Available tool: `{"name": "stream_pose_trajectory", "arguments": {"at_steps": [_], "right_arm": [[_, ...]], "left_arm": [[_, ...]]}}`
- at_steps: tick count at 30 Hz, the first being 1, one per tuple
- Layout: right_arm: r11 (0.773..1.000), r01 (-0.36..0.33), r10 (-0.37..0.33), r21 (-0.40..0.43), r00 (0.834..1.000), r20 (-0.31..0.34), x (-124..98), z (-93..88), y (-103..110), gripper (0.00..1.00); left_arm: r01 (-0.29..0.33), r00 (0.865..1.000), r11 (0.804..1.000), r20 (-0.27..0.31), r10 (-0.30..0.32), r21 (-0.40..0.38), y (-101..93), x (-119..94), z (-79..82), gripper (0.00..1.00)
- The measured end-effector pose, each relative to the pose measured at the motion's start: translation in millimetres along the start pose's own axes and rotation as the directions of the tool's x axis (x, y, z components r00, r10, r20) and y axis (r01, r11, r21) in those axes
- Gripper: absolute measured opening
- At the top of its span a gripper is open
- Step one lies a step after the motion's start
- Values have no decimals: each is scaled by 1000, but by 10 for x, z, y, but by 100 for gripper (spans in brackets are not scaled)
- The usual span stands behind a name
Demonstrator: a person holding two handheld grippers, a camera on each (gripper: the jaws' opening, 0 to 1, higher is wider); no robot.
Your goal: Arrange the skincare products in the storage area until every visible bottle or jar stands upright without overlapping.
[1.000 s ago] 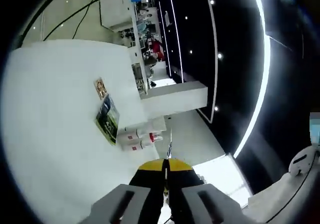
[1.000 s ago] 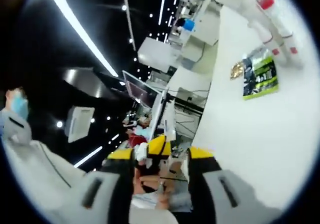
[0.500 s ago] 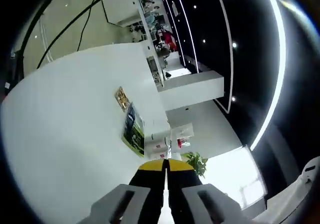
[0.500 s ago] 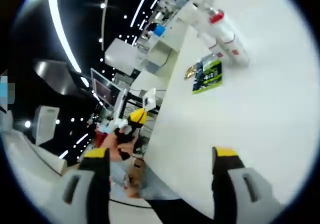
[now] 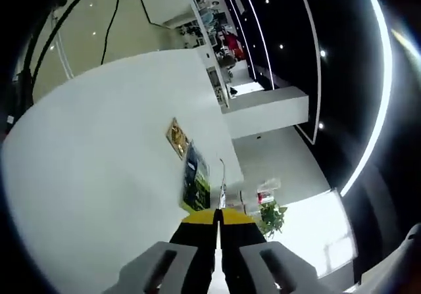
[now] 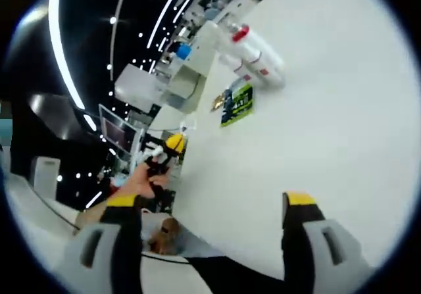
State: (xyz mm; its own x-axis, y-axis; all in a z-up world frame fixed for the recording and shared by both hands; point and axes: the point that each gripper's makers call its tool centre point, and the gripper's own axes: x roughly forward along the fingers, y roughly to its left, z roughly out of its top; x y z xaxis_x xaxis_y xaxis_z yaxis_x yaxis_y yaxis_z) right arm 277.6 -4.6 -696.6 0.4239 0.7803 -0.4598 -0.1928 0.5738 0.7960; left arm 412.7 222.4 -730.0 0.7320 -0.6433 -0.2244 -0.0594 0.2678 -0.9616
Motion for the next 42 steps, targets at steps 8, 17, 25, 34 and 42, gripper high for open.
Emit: {"name": "stream_pose_trajectory", "arguments": {"at_steps": [8, 17, 25, 34, 42], "right_arm": [[999, 46, -47, 27, 998, 38, -94, 51, -118, 86], [995, 71, -73, 66, 997, 38, -34, 71, -171, 86], [995, 69, -72, 74, 997, 36, 26, 128, -180, 85], [995, 61, -62, 83, 998, 16, 114, 166, -159, 84], [993, 69, -70, 96, 998, 6, 110, 147, -199, 83]], "left_arm": [[-51, 997, 998, -62, 53, 34, 100, 236, 94, 0], [-110, 987, 992, -110, 117, 67, 251, 389, 144, 0], [-136, 982, 989, -123, 142, 61, 364, 384, 170, 0], [-132, 983, 991, -122, 136, 37, 414, 400, 193, 0], [-190, 970, 980, -143, 197, 58, 538, 417, 171, 0]]}}
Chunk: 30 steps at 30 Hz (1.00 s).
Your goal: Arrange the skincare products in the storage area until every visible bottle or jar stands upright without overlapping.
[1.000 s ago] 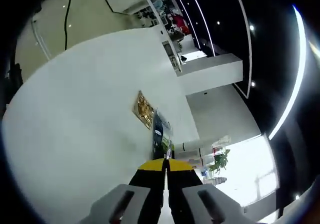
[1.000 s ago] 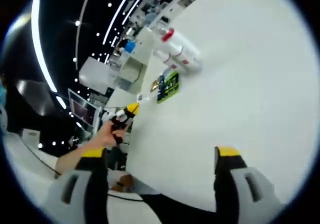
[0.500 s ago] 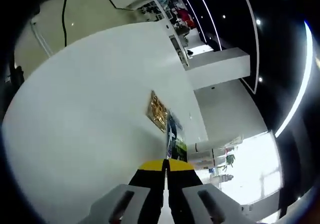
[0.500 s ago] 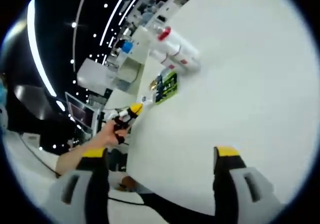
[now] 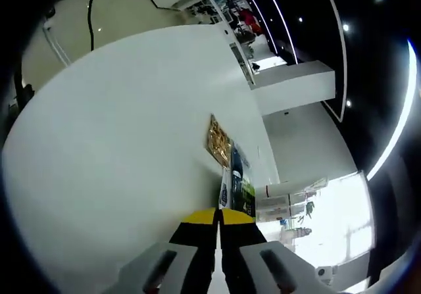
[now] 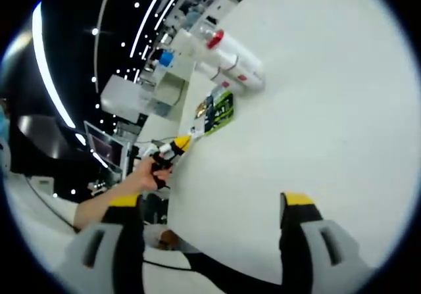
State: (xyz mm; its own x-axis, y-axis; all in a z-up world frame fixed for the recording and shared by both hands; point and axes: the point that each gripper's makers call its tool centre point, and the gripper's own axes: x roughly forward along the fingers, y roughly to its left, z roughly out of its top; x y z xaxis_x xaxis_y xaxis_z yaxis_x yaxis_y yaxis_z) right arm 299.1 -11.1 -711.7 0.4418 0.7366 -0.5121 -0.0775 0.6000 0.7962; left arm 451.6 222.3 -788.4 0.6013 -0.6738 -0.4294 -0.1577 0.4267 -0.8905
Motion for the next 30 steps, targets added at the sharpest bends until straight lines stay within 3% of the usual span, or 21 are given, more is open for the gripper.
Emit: {"name": "stream_pose_trajectory", "arguments": {"at_steps": [2, 4, 7, 20, 28, 30], "right_arm": [[1000, -3, 3, 8, 1000, 3, -2, 8, -6, 82], [1000, -5, 5, 9, 1000, 3, 1, 9, -7, 82], [1000, -8, 8, 9, 1000, -3, 5, -2, 3, 80], [1000, -20, 20, -6, 1000, -1, -40, -11, -4, 75], [999, -30, 30, -11, 1000, -1, -63, -2, 1, 75], [999, -31, 30, -12, 999, -12, -68, -25, -3, 74]], "left_arm": [[-25, 1000, 1000, -1, 25, 1, 55, 10, 15, 0], [-71, 997, 995, -27, 73, 66, 128, 10, -18, 1], [-62, 998, 997, -23, 63, 52, 93, 41, -11, 1], [-129, 992, 988, 6, 129, 81, 141, -7, 45, 2], [-146, 989, 977, -12, 149, 154, 114, -52, 15, 4], [-164, 985, 966, -24, 172, 198, 123, -66, 12, 5]]}}
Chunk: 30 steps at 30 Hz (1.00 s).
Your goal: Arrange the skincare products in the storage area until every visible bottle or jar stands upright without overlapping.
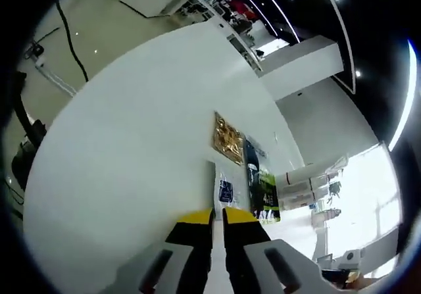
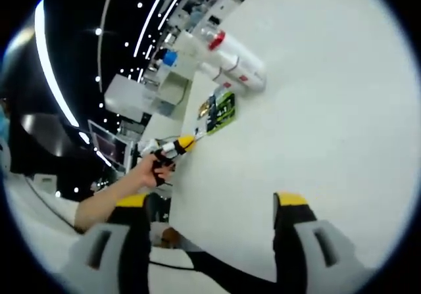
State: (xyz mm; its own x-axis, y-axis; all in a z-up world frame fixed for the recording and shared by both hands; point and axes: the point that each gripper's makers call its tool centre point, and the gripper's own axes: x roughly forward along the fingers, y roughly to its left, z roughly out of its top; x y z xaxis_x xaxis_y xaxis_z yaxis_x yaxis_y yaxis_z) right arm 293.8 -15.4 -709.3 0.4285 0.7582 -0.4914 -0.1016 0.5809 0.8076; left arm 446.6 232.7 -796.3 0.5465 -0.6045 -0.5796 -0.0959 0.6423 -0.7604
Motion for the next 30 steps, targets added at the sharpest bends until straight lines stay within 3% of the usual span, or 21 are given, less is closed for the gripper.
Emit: {"name": "stream_pose_trajectory", "arguments": {"at_steps": [8, 10, 12, 20, 21, 25, 30], "right_arm": [[1000, -13, 13, -3, 1000, -10, -28, -40, 13, 74], [1000, -10, 10, -5, 1000, -13, -46, -48, -6, 74], [1000, -9, 9, -1, 1000, -4, -86, -36, -25, 74], [1000, 4, -4, 1, 1000, 24, -175, -1, -97, 74], [1000, 1, -2, 5, 1000, 31, -175, 11, -97, 74], [1000, -13, 13, -3, 999, 37, -140, 32, -88, 75], [999, -41, 42, -5, 998, 39, -40, 37, -63, 75]], "left_arm": [[-79, 996, 982, -36, 86, 171, -5, -40, 33, 15], [-129, 990, 968, -27, 138, 216, 58, -61, 58, 16], [-162, 985, 942, -2, 170, 294, 80, -44, 112, 18], [-221, 975, 906, 51, 218, 360, 37, -72, 45, 33], [-238, 971, 896, 97, 217, 374, 19, -110, 41, 35], [-260, 965, 892, 142, 223, 370, -2, -246, -116, 40], [-265, 960, 903, 180, 214, 337, -88, -465, -409, 44]]}}
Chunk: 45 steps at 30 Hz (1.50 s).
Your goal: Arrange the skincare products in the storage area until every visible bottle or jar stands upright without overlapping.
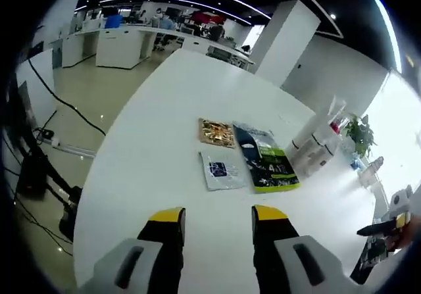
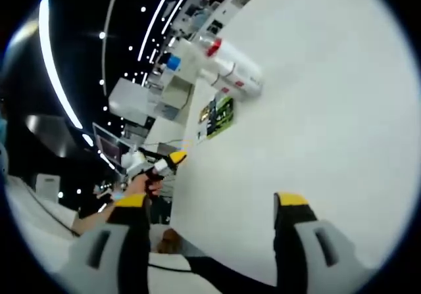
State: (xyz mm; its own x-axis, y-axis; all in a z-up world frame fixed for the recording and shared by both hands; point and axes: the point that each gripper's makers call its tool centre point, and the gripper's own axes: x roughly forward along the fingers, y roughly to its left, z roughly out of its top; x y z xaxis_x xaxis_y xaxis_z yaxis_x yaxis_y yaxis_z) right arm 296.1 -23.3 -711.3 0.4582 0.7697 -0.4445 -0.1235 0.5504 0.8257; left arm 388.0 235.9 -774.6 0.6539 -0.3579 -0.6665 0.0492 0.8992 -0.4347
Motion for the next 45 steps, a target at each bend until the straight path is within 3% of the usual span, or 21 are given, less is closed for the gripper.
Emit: {"name": "stream_pose_trajectory", "arguments": {"at_steps": [3, 11, 12, 14, 17, 23, 24, 26, 27, 30, 33, 39, 45], "right_arm": [[999, -34, 34, -13, 999, -8, 82, -8, 75, 76], [993, -88, 84, -81, 995, -51, 229, -66, 160, 80], [990, -96, 90, -100, 994, -57, 238, -60, 180, 82], [981, -105, 97, -164, 994, -59, 261, -8, 212, 83], [965, -119, 107, -234, 992, -64, 306, 72, 260, 84], [901, -167, 141, -401, 985, -95, 355, 184, 468, 90], [879, -180, 162, -441, 984, -78, 339, 246, 562, 92], [865, -181, 170, -468, 983, -67, 324, 285, 611, 94], [842, -184, 180, -507, 982, -58, 295, 338, 683, 94], [809, -176, 193, -561, 981, -30, 235, 413, 784, 97], [791, -157, 213, -591, 977, 26, 135, 496, 829, 99], [754, -117, 196, -647, 979, 52, -58, 522, 733, 99], [769, -66, 182, -636, 976, 118, -265, 639, 631, 99]], "left_arm": [[-53, 999, 998, 9, 53, 42, -50, -170, -129, 56], [-62, 997, 997, 50, 60, 40, -353, -509, -256, 67], [-53, 997, 995, 53, 49, 82, -451, -571, -286, 68], [-64, 997, 992, 61, 57, 111, -518, -659, -330, 71], [-59, 994, 994, 101, 50, 93, -631, -795, -359, 74], [-53, 990, 994, 134, 40, 92, -831, -968, -526, 79], [-48, 990, 996, 138, 36, 81, -860, -987, -536, 80], [-38, 989, 996, 148, 26, 78, -931, -1023, -542, 84], [-37, 986, 996, 162, 22, 87, -997, -1065, -529, 85], [-27, 977, 996, 212, 10, 81, -1105, -1133, -447, 87], [-21, 970, 994, 244, -5, 105, -1199, -1170, -385, 89], [3, 949, 992, 313, -42, 127, -1312, -1242, -280, 91], [23, 938, 992, 341, -64, 123, -1339, -1267, -276, 92]]}}
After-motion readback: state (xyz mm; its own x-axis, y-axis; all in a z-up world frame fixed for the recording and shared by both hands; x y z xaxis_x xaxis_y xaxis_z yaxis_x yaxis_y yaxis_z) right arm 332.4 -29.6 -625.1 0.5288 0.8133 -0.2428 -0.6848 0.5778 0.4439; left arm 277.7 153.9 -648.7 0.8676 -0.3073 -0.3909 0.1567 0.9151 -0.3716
